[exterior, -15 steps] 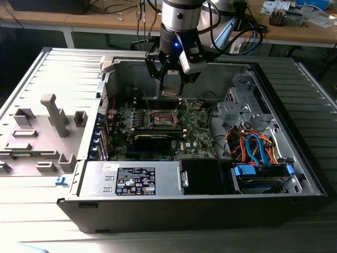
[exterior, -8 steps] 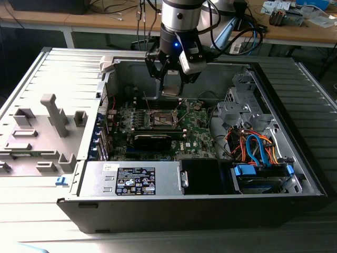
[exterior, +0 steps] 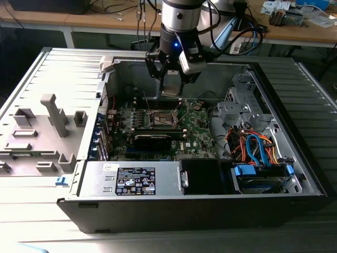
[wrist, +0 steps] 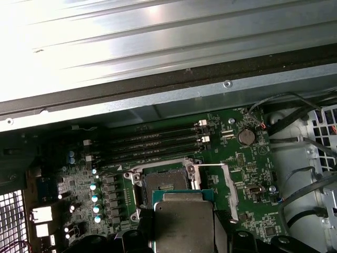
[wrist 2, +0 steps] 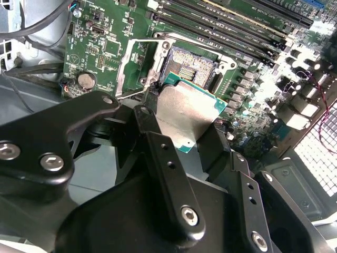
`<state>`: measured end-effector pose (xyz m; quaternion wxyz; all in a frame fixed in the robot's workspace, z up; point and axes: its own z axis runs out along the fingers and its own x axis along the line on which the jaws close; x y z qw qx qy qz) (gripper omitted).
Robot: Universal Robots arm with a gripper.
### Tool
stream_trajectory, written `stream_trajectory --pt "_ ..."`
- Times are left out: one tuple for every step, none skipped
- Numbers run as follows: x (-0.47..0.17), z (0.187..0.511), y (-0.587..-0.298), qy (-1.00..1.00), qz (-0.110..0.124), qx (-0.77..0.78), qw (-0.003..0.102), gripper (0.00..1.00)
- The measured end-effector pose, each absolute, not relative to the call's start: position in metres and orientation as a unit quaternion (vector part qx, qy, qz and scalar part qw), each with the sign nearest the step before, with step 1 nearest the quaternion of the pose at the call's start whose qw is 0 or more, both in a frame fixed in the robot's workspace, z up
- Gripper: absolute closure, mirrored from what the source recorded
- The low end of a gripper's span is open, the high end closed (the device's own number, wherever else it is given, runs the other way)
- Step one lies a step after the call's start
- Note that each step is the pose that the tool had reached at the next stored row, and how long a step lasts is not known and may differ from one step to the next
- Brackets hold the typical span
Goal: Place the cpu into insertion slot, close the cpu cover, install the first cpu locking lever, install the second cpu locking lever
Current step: 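Place the cpu into insertion slot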
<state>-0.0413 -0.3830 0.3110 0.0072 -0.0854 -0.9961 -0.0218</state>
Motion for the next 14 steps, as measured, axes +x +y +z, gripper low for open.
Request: stream_trajectory --pt "-0.0413 0.311 -0.383 -0.996 -0.022 -0.086 0.007 0.45" --pt "-0.0412 0.311 -0.383 -0.996 -0.022 -0.087 0.007 0.45" --pt "-0.0412 0.311 -0.383 -0.996 -0.022 -0.087 0.007 0.45" --pt "-0.0412 0.311 -0.383 -0.996 -0.022 -0.088 0.007 0.45" --pt "-0.0413 0.311 -0.383 -0.996 -0.022 -0.088 0.007 0.45" --pt "-0.0412 0.3109 -0.383 -0.996 -0.022 -0.089 0.007 0.45" --pt "-0.0412 0.3109 -0.383 -0.996 -0.022 -0.09 0.007 0.45" --pt "-0.0413 0.3109 -0.383 -0.996 -0.022 -0.09 0.007 0.45" --pt "-0.0412 0.3109 -0.3829 -0.996 -0.022 -0.091 0.007 0.45" --pt "-0.0413 0.3109 -0.383 -0.996 -0.022 -0.091 0.007 0.45" --pt "-0.0412 0.3109 -0.383 -0.996 -0.022 -0.092 0.007 0.45" --pt "-0.0412 0.3108 -0.383 -0.995 -0.022 -0.092 0.007 0.45" --pt "-0.0412 0.3108 -0.383 -0.995 -0.022 -0.093 0.007 0.45" --pt "-0.0412 0.3108 -0.383 -0.995 -0.022 -0.093 0.007 0.45"
